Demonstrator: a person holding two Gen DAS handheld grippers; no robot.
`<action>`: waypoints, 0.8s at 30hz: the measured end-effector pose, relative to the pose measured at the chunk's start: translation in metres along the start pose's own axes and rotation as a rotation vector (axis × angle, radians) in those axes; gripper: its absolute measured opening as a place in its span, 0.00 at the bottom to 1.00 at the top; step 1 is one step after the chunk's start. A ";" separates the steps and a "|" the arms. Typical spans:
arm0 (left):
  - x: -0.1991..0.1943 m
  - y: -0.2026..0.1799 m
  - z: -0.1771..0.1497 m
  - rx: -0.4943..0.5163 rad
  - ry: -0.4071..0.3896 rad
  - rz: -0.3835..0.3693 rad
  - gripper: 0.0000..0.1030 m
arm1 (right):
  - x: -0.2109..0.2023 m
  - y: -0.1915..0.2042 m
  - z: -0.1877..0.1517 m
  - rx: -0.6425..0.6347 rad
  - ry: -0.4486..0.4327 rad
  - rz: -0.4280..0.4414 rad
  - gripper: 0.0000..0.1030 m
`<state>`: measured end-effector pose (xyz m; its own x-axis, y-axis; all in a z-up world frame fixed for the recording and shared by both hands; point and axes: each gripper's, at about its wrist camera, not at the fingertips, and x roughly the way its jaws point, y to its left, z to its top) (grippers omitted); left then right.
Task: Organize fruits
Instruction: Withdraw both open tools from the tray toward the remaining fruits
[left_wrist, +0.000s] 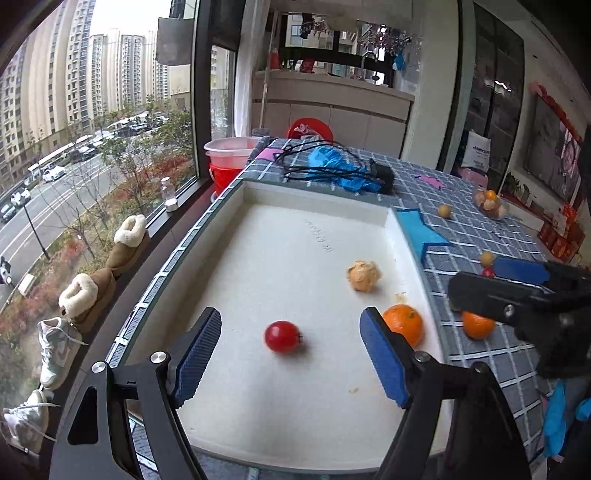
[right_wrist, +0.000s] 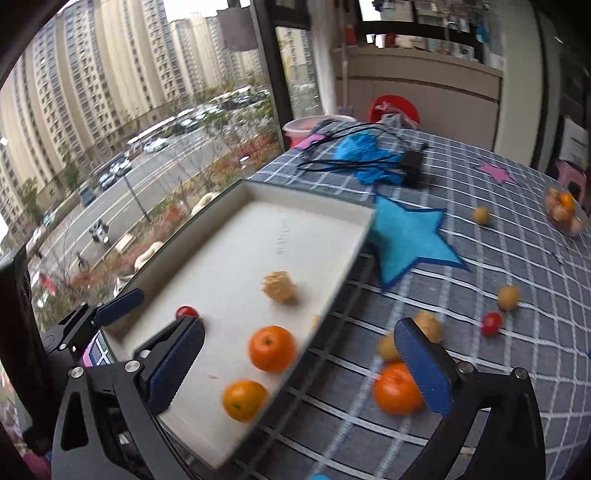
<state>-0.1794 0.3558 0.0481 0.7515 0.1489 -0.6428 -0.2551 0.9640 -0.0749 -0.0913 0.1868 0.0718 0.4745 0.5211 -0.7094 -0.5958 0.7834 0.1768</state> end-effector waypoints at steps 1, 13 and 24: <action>-0.002 -0.004 0.000 0.007 -0.001 -0.007 0.80 | -0.003 -0.006 -0.002 0.011 0.000 -0.007 1.00; -0.011 -0.122 -0.023 0.227 0.042 -0.166 0.82 | -0.048 -0.134 -0.059 0.271 0.018 -0.180 1.00; 0.018 -0.194 -0.049 0.313 0.086 -0.179 0.82 | -0.066 -0.221 -0.106 0.404 0.047 -0.411 1.00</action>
<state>-0.1467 0.1608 0.0139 0.7102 -0.0345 -0.7032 0.0845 0.9958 0.0364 -0.0598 -0.0571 0.0074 0.5799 0.1377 -0.8030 -0.0694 0.9904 0.1197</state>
